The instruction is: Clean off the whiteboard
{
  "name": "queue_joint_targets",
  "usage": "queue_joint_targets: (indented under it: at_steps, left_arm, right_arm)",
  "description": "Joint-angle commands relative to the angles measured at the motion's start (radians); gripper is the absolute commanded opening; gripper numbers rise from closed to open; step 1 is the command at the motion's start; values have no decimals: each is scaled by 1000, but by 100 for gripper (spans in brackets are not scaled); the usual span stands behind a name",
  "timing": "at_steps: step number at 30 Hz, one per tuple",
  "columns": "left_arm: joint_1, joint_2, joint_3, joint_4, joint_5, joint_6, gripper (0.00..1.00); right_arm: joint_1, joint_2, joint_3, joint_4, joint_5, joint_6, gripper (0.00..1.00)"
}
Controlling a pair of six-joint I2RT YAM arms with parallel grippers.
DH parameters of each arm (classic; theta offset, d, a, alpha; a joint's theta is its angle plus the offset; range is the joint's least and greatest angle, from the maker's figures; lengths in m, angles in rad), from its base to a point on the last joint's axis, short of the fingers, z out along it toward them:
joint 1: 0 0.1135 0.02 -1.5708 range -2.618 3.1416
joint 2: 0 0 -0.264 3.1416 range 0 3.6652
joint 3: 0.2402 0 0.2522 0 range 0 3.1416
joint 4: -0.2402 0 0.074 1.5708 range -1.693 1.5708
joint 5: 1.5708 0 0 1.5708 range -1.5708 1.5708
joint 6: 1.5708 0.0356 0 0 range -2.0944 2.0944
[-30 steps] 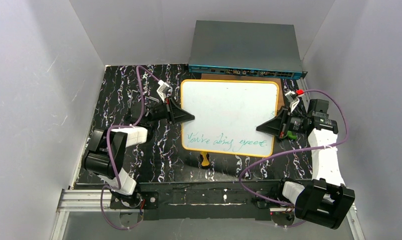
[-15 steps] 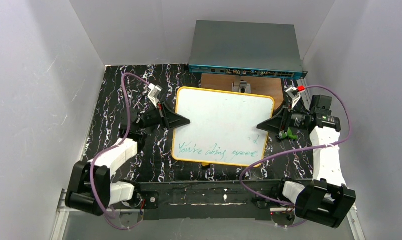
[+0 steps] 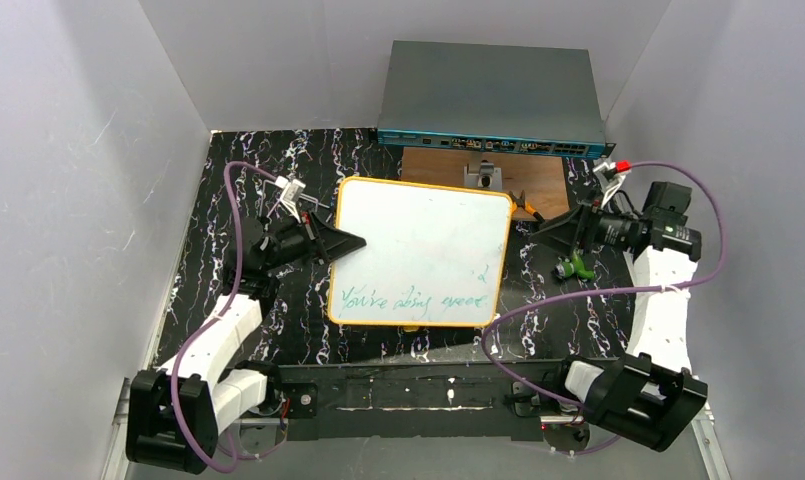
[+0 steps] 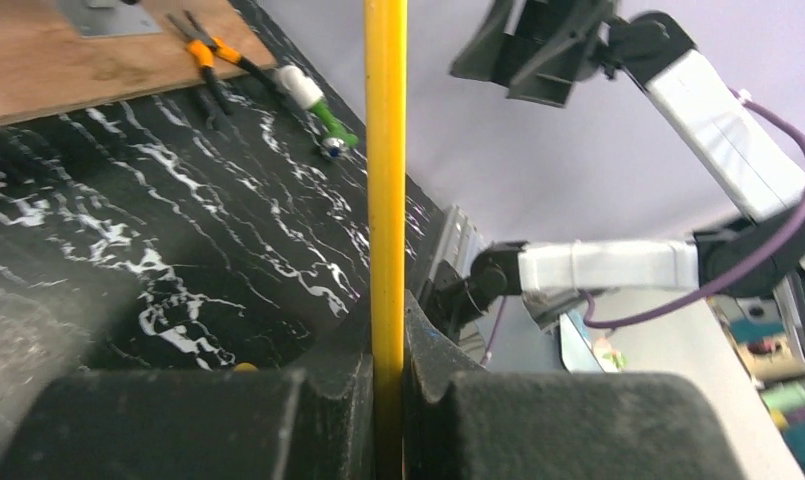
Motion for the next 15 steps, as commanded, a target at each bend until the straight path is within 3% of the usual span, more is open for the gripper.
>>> queue_joint_targets:
  at_steps: [1, 6, 8, 9, 11, 15]
  left_arm:
    - [33, -114, 25, -40, -98, 22, 0]
    - [36, -181, 22, -128, -143, 68, 0]
    - [36, -201, 23, -170, -166, 100, 0]
    - [36, -213, 24, -191, -179, 127, 0]
    - [36, -232, 28, -236, -197, 174, 0]
    - [33, -253, 37, -338, -219, 280, 0]
  right_arm:
    - [-49, 10, 106, -109, 0, -108, 74]
    - [-55, 24, 147, -304, -23, -322, 74]
    - [-25, 29, 150, -453, -52, -493, 73]
    - [14, 32, 152, -539, -49, -642, 72]
    - [119, 34, 145, -648, -18, -779, 71]
    - [344, -3, 69, -610, 11, -821, 71]
